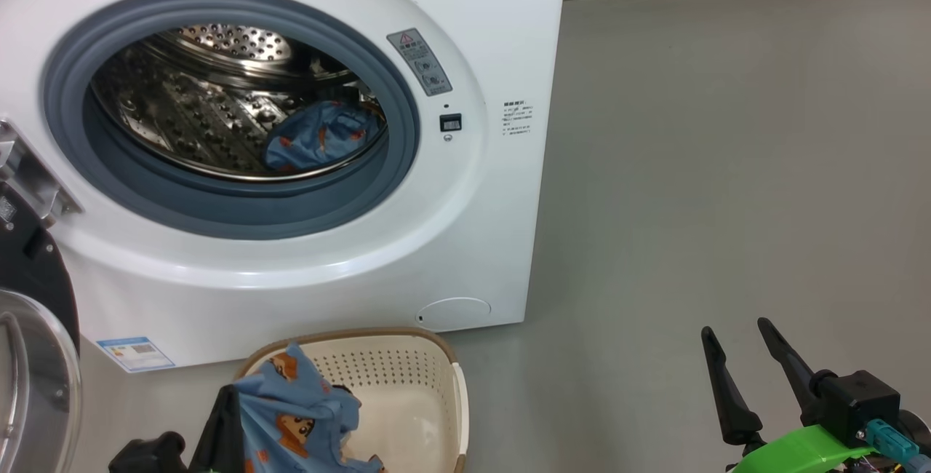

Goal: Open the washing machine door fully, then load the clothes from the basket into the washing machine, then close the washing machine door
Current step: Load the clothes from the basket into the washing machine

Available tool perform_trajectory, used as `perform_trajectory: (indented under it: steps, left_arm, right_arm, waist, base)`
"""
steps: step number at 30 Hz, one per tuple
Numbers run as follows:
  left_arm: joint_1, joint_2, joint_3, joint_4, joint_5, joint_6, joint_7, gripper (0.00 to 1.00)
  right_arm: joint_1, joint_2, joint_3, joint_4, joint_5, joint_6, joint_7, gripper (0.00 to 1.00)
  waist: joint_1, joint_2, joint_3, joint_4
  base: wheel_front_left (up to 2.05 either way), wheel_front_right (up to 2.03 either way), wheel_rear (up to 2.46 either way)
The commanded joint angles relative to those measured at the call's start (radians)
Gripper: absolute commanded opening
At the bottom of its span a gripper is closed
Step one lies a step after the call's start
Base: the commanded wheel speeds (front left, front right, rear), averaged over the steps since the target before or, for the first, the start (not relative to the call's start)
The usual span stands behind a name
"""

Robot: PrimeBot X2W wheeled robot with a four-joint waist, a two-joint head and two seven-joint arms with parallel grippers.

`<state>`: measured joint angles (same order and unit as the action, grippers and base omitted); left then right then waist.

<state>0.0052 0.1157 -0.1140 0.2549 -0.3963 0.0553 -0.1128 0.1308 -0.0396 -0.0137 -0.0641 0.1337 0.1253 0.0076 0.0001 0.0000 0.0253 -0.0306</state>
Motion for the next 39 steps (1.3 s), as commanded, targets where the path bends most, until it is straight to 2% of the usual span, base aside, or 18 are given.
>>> perform_trajectory:
  steps: [1, 8, 13, 17, 25, 39]
  left_arm:
    - [-0.044, 0.020, 0.030, -0.034, -0.003, 0.008, -0.003, 0.00]
    - [-0.107, 0.027, 0.026, -0.020, 0.001, 0.014, 0.003, 0.00]
    - [-0.195, 0.022, 0.037, 0.012, -0.019, 0.014, 0.001, 0.00]
    - [-0.292, 0.038, 0.051, 0.052, -0.025, 0.013, 0.002, 0.00]
    - [-0.535, 0.118, 0.057, 0.140, -0.021, -0.016, 0.071, 0.00]
    - [-0.937, 0.282, 0.049, 0.335, -0.018, -0.070, 0.302, 0.00]
  right_arm:
    - [-0.033, -0.011, 0.021, -0.030, 0.019, 0.005, -0.006, 1.00]
    - [-0.052, -0.011, 0.022, -0.037, 0.024, 0.005, -0.009, 1.00]
    - [-0.073, -0.011, 0.019, -0.042, 0.029, 0.005, -0.018, 1.00]
    - [-0.098, -0.011, 0.023, -0.044, 0.037, 0.005, -0.030, 1.00]
    - [-0.157, -0.011, 0.030, -0.022, 0.067, 0.005, -0.076, 1.00]
    - [-0.253, -0.011, 0.086, 0.087, 0.140, 0.005, -0.191, 1.00]
  waist:
    - [-0.0001, 0.0000, 0.007, -0.001]
    - [-0.0001, 0.0000, 0.055, -0.015]
    - [-0.0001, 0.0000, 0.113, -0.037]
    - [-0.0001, 0.0000, 0.174, -0.063]
    - [-0.0001, 0.0000, 0.317, -0.127]
    - [-0.0001, 0.0000, 0.504, -0.241]
  base:
    - [0.00, 0.00, 0.00]
    - [0.00, 0.00, 0.00]
    - [0.00, 0.00, 0.00]
    - [0.00, 0.00, 0.00]
    - [0.00, 0.00, 0.00]
    - [0.00, 0.00, 0.00]
